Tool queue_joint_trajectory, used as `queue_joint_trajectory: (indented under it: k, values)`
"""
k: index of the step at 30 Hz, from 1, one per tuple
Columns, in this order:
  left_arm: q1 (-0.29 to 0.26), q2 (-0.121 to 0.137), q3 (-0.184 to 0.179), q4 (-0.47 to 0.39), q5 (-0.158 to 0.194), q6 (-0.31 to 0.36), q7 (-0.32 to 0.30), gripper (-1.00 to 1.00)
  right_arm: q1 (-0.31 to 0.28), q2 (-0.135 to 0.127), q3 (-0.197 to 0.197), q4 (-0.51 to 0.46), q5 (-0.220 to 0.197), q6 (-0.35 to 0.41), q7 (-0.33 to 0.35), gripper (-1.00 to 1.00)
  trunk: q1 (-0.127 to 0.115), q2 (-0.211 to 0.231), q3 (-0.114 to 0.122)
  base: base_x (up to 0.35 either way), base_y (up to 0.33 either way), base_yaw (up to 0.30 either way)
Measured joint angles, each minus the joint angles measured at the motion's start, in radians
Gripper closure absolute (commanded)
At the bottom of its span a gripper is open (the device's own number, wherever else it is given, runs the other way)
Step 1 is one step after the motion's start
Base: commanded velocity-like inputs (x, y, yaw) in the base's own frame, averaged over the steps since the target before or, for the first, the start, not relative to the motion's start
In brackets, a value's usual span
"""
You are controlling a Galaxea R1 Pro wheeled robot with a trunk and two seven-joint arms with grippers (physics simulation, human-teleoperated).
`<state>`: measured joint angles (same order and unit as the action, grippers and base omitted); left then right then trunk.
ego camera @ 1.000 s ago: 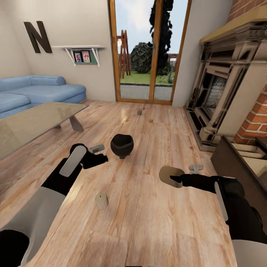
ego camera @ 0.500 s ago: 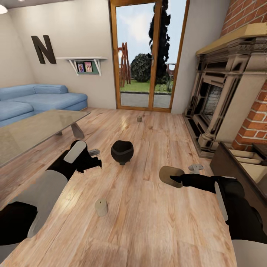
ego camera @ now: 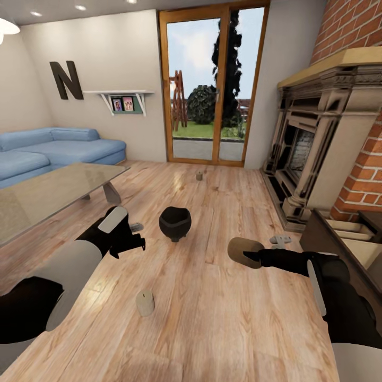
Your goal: Place each of the two pumpkins and all three candles from the living room inside a cabinet in the living room (use any cabinet), then make sure every cabinet is closed, and position the cauldron so it is next to a table in the living room.
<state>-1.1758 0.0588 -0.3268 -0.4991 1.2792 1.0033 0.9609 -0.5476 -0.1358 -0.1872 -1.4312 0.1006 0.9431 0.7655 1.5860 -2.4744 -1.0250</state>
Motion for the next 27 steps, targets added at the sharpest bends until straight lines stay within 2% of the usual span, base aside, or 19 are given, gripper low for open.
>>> queue_joint_trajectory:
  k: [4, 13, 24, 27]
  values:
    - [0.003, -0.002, 0.0, 0.004, 0.0, -0.003, -0.002, -1.0, 0.0, -0.001, -0.001, 0.0, 0.0, 0.0, 0.001, 1.0, 0.0, 0.0, 0.0, 0.109, -0.009, 0.0]
    - [0.005, -0.007, -0.001, 0.071, -0.002, -0.006, -0.045, -1.0, 0.0, -0.001, -0.002, -0.001, 0.001, 0.0, 0.002, 1.0, 0.0, 0.0, 0.0, 0.307, -0.071, 0.0]
    - [0.005, 0.002, -0.003, 0.073, -0.006, -0.007, -0.051, -1.0, 0.0, -0.002, -0.002, -0.001, 0.002, 0.0, 0.001, 1.0, 0.0, 0.0, 0.0, 0.325, -0.024, 0.0]
    - [0.006, 0.003, -0.003, 0.075, -0.007, -0.008, -0.051, -1.0, 0.0, -0.002, -0.002, -0.001, 0.002, -0.001, 0.001, 1.0, 0.0, 0.0, 0.0, 0.166, 0.0, 0.001]
